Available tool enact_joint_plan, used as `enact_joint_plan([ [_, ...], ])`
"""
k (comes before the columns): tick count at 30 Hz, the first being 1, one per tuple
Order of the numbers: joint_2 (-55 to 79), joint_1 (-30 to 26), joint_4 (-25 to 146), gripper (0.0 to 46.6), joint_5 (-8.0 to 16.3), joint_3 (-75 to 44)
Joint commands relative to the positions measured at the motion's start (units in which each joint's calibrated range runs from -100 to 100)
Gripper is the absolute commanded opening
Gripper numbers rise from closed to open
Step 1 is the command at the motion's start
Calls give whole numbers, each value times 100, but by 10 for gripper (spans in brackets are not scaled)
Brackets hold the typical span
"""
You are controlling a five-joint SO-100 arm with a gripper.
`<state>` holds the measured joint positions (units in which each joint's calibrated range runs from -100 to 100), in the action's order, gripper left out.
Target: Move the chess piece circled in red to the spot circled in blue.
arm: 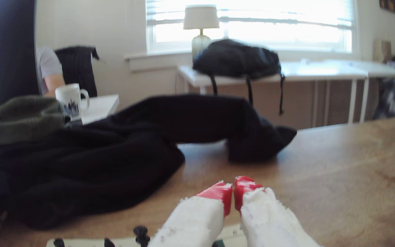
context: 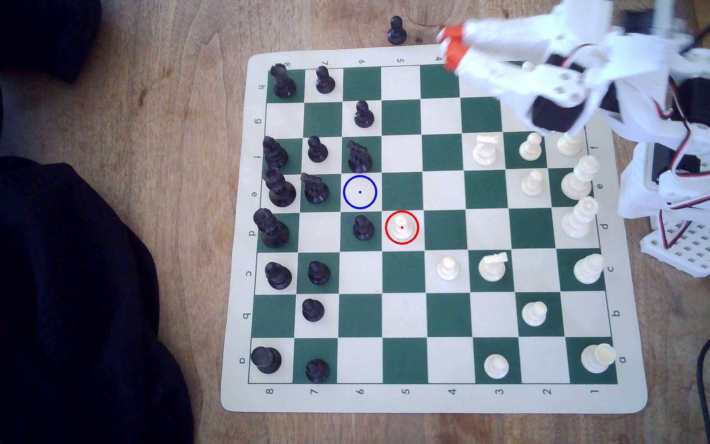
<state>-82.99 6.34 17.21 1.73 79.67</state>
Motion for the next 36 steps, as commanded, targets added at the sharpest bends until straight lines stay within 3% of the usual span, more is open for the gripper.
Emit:
enact_joint_plan([
  [1, 1185, -263, 556, 2, 63, -1212],
  [7, 2722, -568, 2095, 7, 225, -2554],
  [9, 3452, -638, 2980, 15, 454, -3379],
  [15, 4564, -841, 3856, 64, 825, -4440],
  [19, 5820, -990, 4405, 128, 1294, -5609],
  [21, 6160, -990, 4471, 148, 1407, -5872],
  [29, 7196, -1006, 4487, 143, 1451, -6262],
  [36, 7815, -1060, 4593, 170, 1451, -6507],
])
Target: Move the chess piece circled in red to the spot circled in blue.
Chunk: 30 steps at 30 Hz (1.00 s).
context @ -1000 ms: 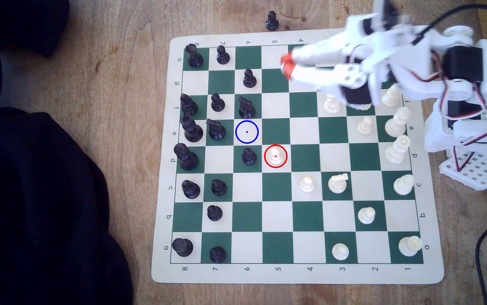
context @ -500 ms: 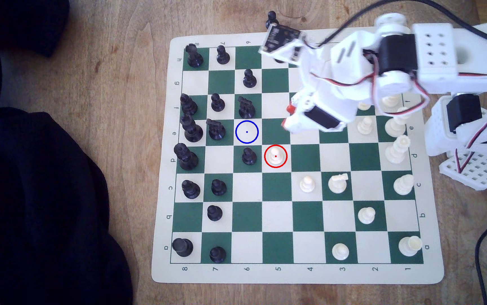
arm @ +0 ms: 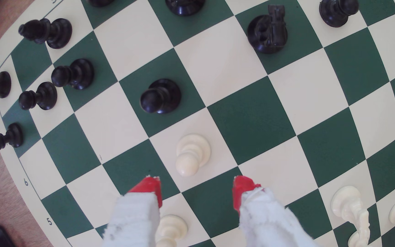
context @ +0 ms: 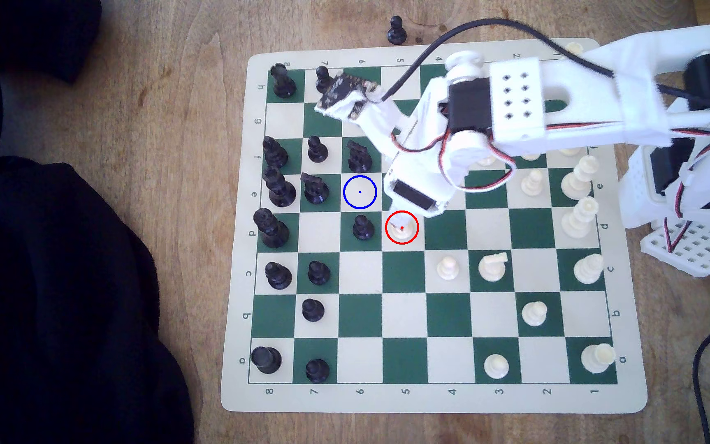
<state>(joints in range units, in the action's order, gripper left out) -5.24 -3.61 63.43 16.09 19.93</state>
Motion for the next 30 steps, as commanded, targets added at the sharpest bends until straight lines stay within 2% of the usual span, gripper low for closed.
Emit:
enact_joint_plan([
  [1, 99, -73, -53, 168, 15, -560],
  [8, 507, -214, -110, 148, 103, -950],
  [30, 1118, -276, -176, 124, 73, -1168],
])
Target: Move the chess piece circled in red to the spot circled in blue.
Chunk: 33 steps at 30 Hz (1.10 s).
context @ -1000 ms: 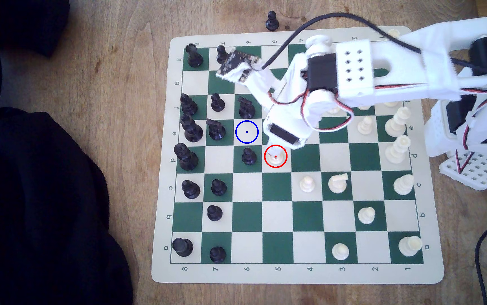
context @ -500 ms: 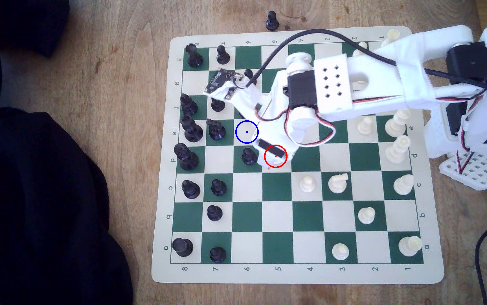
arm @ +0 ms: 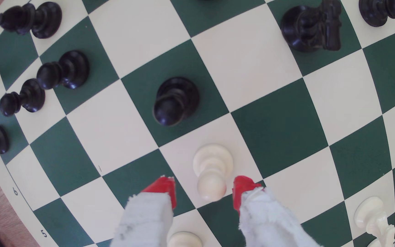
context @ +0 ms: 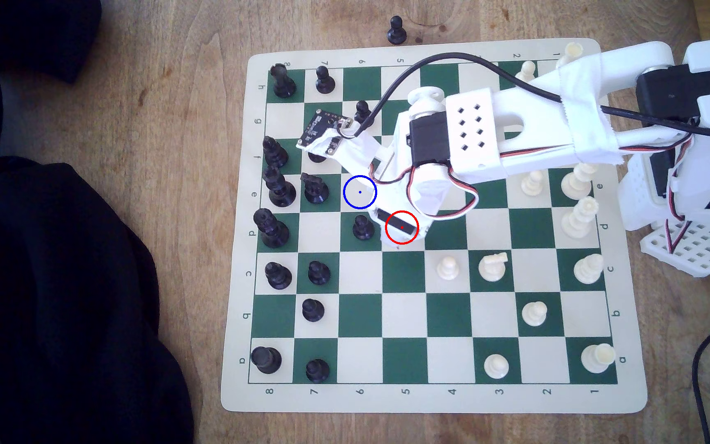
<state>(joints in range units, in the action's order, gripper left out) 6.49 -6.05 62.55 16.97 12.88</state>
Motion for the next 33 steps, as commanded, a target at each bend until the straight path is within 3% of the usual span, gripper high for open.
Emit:
enact_joint_plan([
  [1, -38, -33, -112, 121, -15, -463],
  [7, 72, -48, -121, 111, -24, -517],
  [16, -38, -80, -39, 21, -29, -572],
  [27, -904, -56, 960, 18, -107, -1369],
  [33, -293, 194, 1231, 19, -122, -2421],
])
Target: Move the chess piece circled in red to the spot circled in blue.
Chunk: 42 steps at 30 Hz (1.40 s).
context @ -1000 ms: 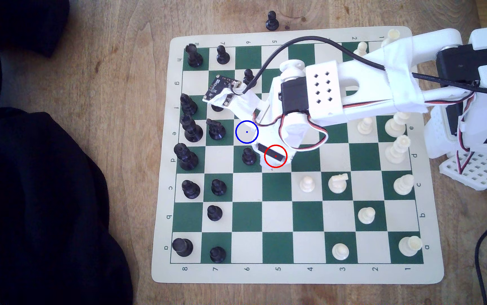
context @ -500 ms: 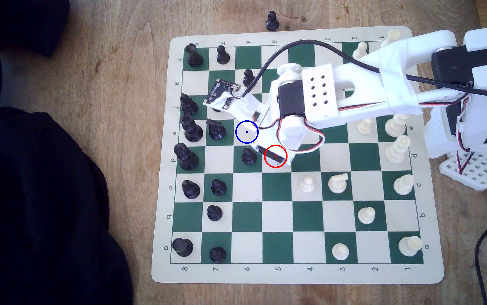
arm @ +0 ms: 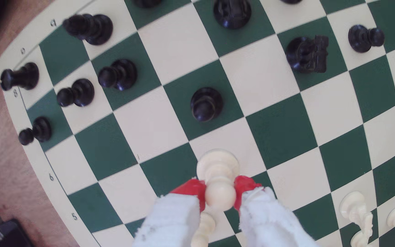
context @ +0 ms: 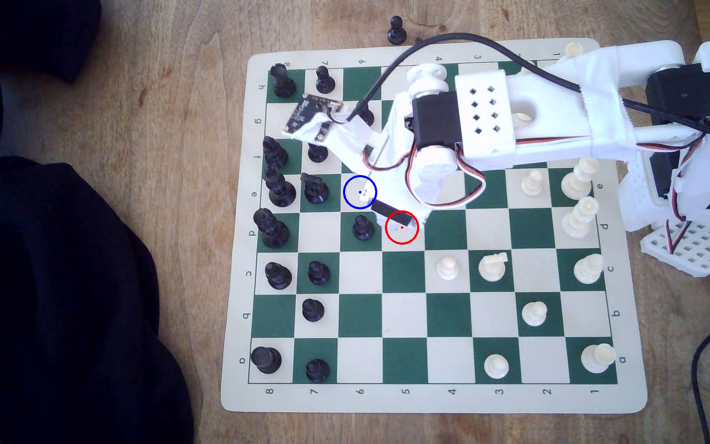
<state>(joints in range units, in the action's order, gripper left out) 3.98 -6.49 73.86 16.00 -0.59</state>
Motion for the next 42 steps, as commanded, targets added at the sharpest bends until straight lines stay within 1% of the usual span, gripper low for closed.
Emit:
enact_joint_plan([
  [1, 205, 317, 91, 19, -34, -1283],
  [11, 943, 637, -187, 20, -151, -1600],
  [18, 1368, 653, -433, 20, -166, -1619],
  [23, 1614, 629, -433, 20, -166, -1863],
  [42, 2004, 645, -589, 22, -171, -1918],
])
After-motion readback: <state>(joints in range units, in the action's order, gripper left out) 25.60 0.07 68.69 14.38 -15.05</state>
